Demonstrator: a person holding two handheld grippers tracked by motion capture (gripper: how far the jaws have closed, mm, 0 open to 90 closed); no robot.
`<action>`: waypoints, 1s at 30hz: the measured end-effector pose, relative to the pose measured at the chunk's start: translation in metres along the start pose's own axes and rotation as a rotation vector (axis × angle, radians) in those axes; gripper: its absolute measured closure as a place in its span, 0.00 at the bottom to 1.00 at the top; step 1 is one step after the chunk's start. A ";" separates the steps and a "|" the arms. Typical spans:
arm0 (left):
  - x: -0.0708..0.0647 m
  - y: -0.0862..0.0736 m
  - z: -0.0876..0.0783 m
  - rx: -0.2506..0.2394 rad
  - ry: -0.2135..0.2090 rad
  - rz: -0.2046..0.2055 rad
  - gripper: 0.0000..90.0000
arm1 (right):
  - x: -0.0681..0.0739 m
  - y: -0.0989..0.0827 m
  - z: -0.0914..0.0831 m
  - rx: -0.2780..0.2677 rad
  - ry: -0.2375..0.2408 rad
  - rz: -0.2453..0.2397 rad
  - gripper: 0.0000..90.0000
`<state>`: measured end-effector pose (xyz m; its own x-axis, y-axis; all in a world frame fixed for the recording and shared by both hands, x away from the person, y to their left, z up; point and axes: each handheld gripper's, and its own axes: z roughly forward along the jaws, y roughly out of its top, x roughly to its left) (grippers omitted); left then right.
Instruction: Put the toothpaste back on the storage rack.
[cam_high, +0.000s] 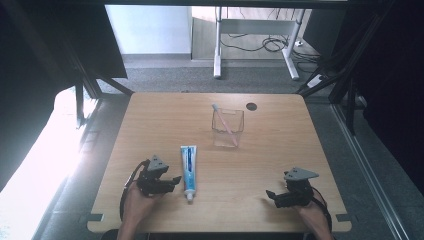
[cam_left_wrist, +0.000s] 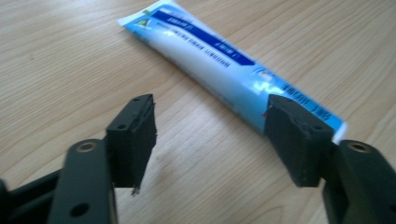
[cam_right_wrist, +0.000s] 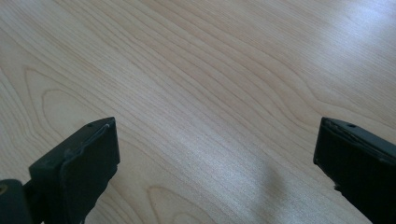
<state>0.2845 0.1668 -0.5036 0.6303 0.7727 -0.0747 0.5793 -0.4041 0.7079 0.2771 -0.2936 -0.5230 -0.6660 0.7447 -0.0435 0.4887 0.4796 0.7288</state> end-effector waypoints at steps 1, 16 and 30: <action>-0.002 0.003 0.000 -0.002 -0.017 0.000 0.45 | 0.000 0.000 0.000 0.000 0.000 0.000 0.01; -0.020 0.020 0.007 0.017 -0.081 0.045 0.80 | -0.001 -0.001 0.001 0.004 -0.002 -0.005 0.02; -0.045 0.033 0.034 0.079 -0.140 0.123 1.00 | 0.000 -0.001 0.000 0.001 -0.002 -0.006 0.02</action>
<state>0.2930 0.1020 -0.5004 0.7617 0.6413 -0.0920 0.5285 -0.5329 0.6608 0.2764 -0.2938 -0.5241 -0.6677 0.7428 -0.0495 0.4850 0.4845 0.7280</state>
